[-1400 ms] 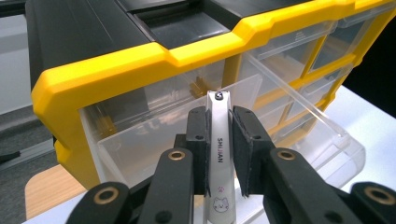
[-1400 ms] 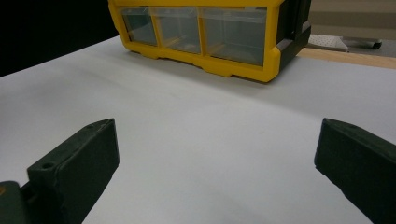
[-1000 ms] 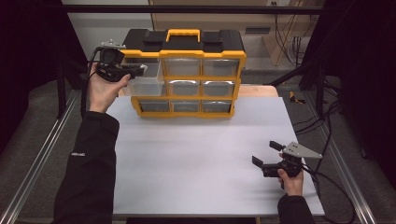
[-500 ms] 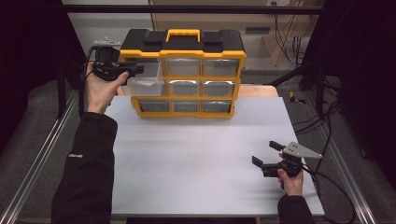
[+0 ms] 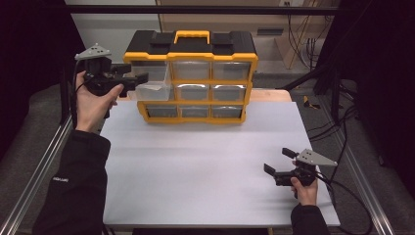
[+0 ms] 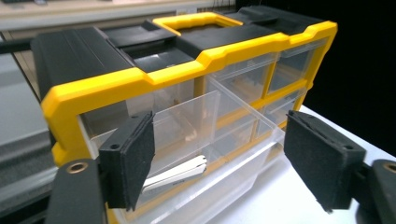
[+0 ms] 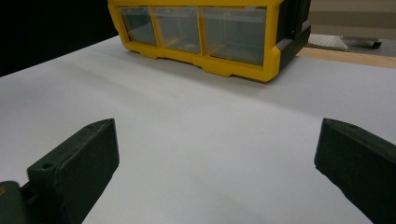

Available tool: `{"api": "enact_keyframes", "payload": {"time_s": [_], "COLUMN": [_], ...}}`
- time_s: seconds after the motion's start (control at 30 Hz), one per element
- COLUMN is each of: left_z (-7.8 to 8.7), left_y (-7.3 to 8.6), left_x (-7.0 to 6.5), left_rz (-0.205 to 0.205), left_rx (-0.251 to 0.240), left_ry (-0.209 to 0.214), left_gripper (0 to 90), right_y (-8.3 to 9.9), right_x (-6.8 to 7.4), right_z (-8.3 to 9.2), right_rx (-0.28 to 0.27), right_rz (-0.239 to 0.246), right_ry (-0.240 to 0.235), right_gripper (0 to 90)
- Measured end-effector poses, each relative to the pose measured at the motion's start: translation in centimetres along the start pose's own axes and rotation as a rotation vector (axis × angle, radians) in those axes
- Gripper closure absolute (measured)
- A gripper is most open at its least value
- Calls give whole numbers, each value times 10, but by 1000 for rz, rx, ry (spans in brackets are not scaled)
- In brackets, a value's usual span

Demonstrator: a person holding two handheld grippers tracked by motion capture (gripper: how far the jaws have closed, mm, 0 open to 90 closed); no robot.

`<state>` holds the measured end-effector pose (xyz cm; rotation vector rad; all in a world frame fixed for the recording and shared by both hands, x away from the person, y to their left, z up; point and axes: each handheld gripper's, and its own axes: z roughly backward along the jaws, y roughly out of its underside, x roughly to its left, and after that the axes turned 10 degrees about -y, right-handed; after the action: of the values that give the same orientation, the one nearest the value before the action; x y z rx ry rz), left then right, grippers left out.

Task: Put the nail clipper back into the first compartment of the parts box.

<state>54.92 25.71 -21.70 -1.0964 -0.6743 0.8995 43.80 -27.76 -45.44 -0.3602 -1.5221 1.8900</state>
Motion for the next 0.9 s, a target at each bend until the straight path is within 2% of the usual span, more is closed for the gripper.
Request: {"api": "enact_keyframes", "payload": {"time_s": [0.13, 0.33, 0.53, 0.7, 0.8, 0.9], "left_z": [13, 23, 31, 36, 36, 36], "left_y": [6, 20, 42, 65, 79, 94], "left_x": [-2, -8, -18, -23, -25, -27], "left_rz": [-17, -4, -4, 12, 27, 31], "left_rx": [-25, -32, -55, -65, -62, -57], "left_ry": [-7, 36, 75, 107, 105, 115], "left_gripper": [191, 176, 151, 150, 96, 97], "right_y": [0, 0, 0, 0, 0, 0], "right_x": [0, 0, 0, 0, 0, 0], "right_z": [0, 0, 0, 0, 0, 0], "right_rx": [0, 3, 1, 2, 0, -1], "right_rz": [0, 2, 3, 0, -2, -1], "right_ry": [1, 2, 3, 2, 4, 4], "right_gripper": [6, 6, 6, 6, 6, 6]}}
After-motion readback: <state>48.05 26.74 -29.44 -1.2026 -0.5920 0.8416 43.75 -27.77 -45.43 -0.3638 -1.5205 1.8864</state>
